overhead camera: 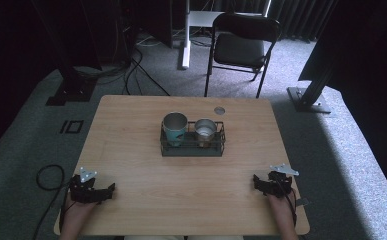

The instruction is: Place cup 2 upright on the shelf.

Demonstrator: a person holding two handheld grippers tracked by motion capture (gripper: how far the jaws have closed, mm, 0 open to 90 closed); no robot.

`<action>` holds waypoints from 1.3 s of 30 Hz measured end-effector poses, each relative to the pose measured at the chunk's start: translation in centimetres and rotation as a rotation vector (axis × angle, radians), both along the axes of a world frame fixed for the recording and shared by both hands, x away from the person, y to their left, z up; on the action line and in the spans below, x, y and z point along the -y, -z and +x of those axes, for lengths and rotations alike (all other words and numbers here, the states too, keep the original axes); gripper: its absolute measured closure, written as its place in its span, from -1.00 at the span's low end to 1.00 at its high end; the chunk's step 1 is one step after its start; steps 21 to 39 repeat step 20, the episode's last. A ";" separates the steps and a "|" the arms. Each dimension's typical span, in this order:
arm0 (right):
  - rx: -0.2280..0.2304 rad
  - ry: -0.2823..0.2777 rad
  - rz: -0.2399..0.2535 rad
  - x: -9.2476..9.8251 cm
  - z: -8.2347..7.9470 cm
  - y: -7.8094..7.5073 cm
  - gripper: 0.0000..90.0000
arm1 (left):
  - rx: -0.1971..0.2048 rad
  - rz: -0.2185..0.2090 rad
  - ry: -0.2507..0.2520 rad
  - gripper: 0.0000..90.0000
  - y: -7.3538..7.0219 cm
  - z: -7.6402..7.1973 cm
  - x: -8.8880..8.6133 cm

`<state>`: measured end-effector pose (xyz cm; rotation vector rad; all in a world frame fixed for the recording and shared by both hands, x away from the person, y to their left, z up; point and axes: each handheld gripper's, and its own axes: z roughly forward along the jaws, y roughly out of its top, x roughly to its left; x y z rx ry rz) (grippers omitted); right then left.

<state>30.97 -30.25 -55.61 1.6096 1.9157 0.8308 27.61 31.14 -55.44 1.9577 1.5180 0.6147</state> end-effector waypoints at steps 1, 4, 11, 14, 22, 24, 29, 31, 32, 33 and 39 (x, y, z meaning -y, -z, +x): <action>0.000 0.000 0.001 0.0 0.0 0.0 -0.72 | 0.000 0.000 0.000 -0.98 0.0 0.0 0.0; -0.002 0.005 0.001 0.0 0.0 0.0 -0.74 | 0.000 0.000 0.000 -0.98 0.0 0.0 0.0; -0.004 0.042 0.003 0.1 0.0 0.0 -0.74 | 0.000 0.000 0.000 -0.98 0.0 0.0 0.0; -0.004 0.042 0.003 0.1 0.0 0.0 -0.74 | 0.000 0.000 0.000 -0.98 0.0 0.0 0.0; -0.003 0.067 0.003 0.2 -0.1 0.0 -0.74 | 0.000 0.000 0.000 -0.98 0.0 0.0 0.0; -0.003 0.067 0.003 0.2 -0.1 0.0 -0.74 | 0.000 0.000 0.000 -0.98 0.0 0.0 0.0; -0.003 0.067 0.003 0.2 -0.1 0.0 -0.74 | 0.000 0.000 0.000 -0.98 0.0 0.0 0.0; -0.003 0.067 0.003 0.2 -0.1 0.0 -0.74 | 0.000 0.000 0.000 -0.98 0.0 0.0 0.0; -0.003 0.067 0.003 0.2 -0.1 0.0 -0.74 | 0.000 0.000 0.000 -0.98 0.0 0.0 0.0; -0.003 0.067 0.003 0.2 -0.1 0.0 -0.74 | 0.000 0.000 0.000 -0.98 0.0 0.0 0.0; -0.003 0.067 0.003 0.2 -0.1 0.0 -0.74 | 0.000 0.000 0.000 -0.98 0.0 0.0 0.0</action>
